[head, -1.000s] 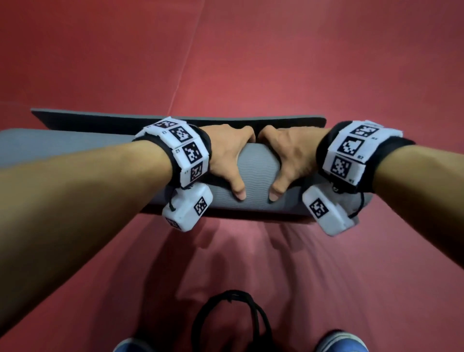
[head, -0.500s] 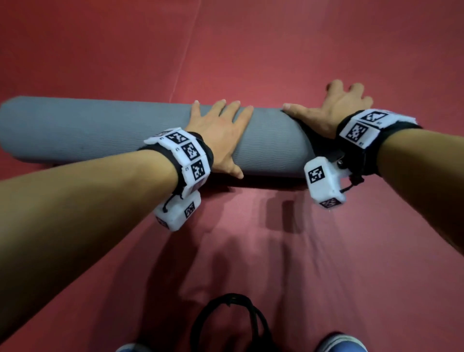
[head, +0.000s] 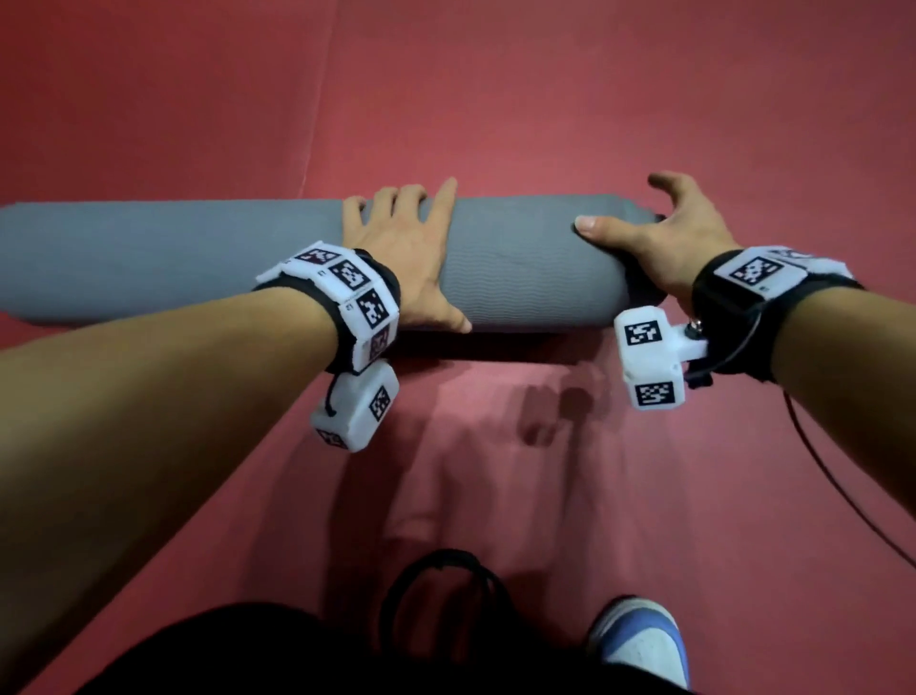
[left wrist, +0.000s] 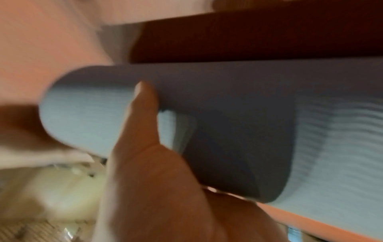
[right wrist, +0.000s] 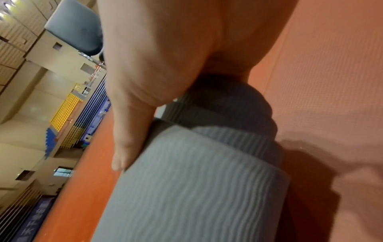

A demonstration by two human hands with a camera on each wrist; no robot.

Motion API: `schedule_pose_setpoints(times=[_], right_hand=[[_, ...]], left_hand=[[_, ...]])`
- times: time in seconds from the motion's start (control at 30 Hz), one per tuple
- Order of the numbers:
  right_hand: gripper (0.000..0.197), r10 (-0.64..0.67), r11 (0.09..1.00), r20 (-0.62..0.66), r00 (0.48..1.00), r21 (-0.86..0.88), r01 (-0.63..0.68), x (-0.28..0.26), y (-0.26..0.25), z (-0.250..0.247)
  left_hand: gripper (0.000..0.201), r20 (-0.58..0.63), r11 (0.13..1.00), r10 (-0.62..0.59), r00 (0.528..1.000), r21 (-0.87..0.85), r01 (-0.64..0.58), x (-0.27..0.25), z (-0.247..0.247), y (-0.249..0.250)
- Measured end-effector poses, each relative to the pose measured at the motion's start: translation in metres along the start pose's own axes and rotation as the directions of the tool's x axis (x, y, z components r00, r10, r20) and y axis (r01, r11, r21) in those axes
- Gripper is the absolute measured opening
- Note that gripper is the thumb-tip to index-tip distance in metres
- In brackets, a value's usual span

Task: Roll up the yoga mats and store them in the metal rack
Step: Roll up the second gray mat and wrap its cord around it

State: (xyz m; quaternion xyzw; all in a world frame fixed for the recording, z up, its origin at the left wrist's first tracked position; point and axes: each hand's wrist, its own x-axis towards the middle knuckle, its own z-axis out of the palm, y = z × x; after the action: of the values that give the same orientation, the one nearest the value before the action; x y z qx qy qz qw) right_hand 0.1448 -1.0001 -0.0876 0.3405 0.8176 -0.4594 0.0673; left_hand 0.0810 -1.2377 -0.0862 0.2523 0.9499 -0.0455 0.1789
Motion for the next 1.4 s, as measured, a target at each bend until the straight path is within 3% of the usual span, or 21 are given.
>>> schedule_pose_setpoints(times=[0.13, 0.3, 0.5, 0.6, 0.7, 0.77, 0.87, 1.0, 1.1, 1.17, 1.2, 1.3, 1.4], right_hand=[[0.100, 0.032, 0.999, -0.024, 0.999, 0.010, -0.032, -0.047, -0.044, -0.019], [0.087, 0.034, 0.997, 0.009, 0.999, -0.069, -0.034, -0.115, -0.126, -0.058], [0.076, -0.028, 0.964, 0.008, 1.000, -0.264, 0.029, -0.184, -0.243, -0.142], [0.071, -0.074, 0.943, 0.030, 0.997, -0.323, 0.080, -0.204, -0.290, -0.172], [0.072, -0.132, 0.928, 0.090, 0.987, -0.340, 0.155, -0.229, -0.333, -0.189], [0.071, -0.122, 0.957, 0.159, 0.980, -0.242, 0.158, -0.244, -0.354, -0.188], [0.068, -0.065, 0.987, 0.355, 0.933, -0.117, 0.113, -0.266, -0.384, -0.173], [0.053, -0.039, 0.937, 0.546, 0.837, -0.271, 0.221, -0.290, -0.415, -0.128], [0.034, -0.218, 0.719, 0.538, 0.814, -0.475, 0.507, -0.310, -0.441, -0.098], [0.040, -0.315, 0.599, 0.479, 0.820, -0.569, 0.563, -0.319, -0.453, -0.082], [0.050, -0.318, 0.580, 0.481, 0.817, -0.583, 0.569, -0.321, -0.457, -0.070], [0.078, -0.203, 0.678, 0.482, 0.853, -0.559, 0.477, -0.319, -0.466, -0.040], [0.082, -0.113, 0.815, 0.381, 0.918, -0.492, 0.305, -0.311, -0.478, -0.017]], left_hand=[[0.129, 0.072, 0.994, 0.023, 0.997, -0.104, -0.016, -0.041, -0.047, 0.042], [0.122, 0.122, 0.928, -0.073, 0.990, -0.356, 0.112, -0.088, -0.127, 0.071], [0.136, 0.145, 0.803, -0.026, 0.989, -0.587, 0.107, -0.141, -0.254, 0.073], [0.139, 0.133, 0.682, 0.023, 0.991, -0.727, 0.081, -0.159, -0.305, 0.074], [0.119, 0.117, 0.509, -0.010, 0.993, -0.854, 0.106, -0.179, -0.351, 0.061], [0.106, 0.079, 0.406, -0.045, 0.996, -0.910, 0.090, -0.196, -0.366, 0.045], [0.113, 0.113, 0.291, -0.157, 0.981, -0.944, 0.155, -0.225, -0.377, 0.009], [0.090, 0.204, 0.429, -0.099, 0.974, -0.875, 0.227, -0.244, -0.396, -0.043], [0.064, 0.215, 0.536, -0.133, 0.968, -0.805, 0.252, -0.257, -0.394, -0.089], [0.047, 0.155, 0.563, -0.235, 0.960, -0.783, 0.264, -0.263, -0.389, -0.118], [0.044, 0.127, 0.572, -0.273, 0.953, -0.775, 0.268, -0.265, -0.388, -0.131], [0.046, 0.136, 0.583, -0.316, 0.939, -0.753, 0.305, -0.259, -0.390, -0.154], [0.040, 0.150, 0.523, -0.360, 0.921, -0.785, 0.333, -0.254, -0.386, -0.183]])
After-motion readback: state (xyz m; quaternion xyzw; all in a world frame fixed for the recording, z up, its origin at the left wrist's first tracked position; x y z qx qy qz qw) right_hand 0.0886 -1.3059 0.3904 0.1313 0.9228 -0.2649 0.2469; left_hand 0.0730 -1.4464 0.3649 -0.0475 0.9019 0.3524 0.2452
